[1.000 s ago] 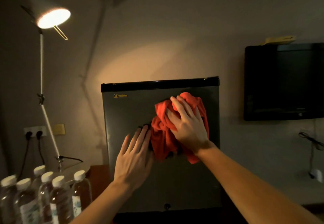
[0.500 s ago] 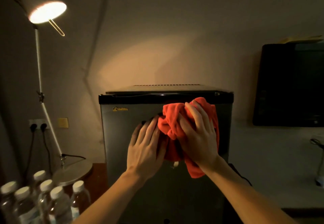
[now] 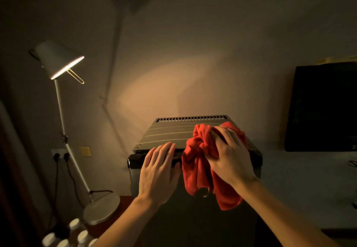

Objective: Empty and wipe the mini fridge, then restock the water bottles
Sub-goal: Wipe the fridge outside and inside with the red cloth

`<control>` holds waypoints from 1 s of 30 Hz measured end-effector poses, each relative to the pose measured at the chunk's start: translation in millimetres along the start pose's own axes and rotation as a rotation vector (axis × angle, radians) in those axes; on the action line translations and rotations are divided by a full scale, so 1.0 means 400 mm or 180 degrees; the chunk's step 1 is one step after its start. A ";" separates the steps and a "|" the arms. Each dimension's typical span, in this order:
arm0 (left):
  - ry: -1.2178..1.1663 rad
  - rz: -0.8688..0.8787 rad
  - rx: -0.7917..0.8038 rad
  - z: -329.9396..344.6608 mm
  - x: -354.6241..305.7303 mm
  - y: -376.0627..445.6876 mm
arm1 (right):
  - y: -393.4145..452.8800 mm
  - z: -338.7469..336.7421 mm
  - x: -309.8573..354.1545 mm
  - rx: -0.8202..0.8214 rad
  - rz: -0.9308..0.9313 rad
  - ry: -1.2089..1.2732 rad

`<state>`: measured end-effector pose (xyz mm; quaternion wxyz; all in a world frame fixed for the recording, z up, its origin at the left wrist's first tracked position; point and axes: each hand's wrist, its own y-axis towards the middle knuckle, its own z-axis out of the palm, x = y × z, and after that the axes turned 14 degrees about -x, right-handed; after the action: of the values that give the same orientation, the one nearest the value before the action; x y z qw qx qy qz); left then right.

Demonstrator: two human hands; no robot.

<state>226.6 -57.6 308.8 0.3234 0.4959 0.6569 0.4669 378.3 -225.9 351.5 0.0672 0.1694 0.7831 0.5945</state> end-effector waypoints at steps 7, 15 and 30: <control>0.0133 -0.0292 0.0292 -0.059 0.142 0.006 | 0.080 0.103 0.121 0.1118 0.0271 -0.0224; 0.0115 -0.0378 0.0447 -0.077 0.306 0.053 | 0.172 0.278 0.280 0.1682 0.0112 0.0035; 0.0298 -0.0777 0.0867 0.045 0.267 0.158 | 0.222 0.385 0.085 0.2129 0.0705 -0.0376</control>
<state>232.8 53.9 365.4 0.2766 0.4294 0.7836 0.3536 410.2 -53.4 395.7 -0.0117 0.3000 0.9061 0.2982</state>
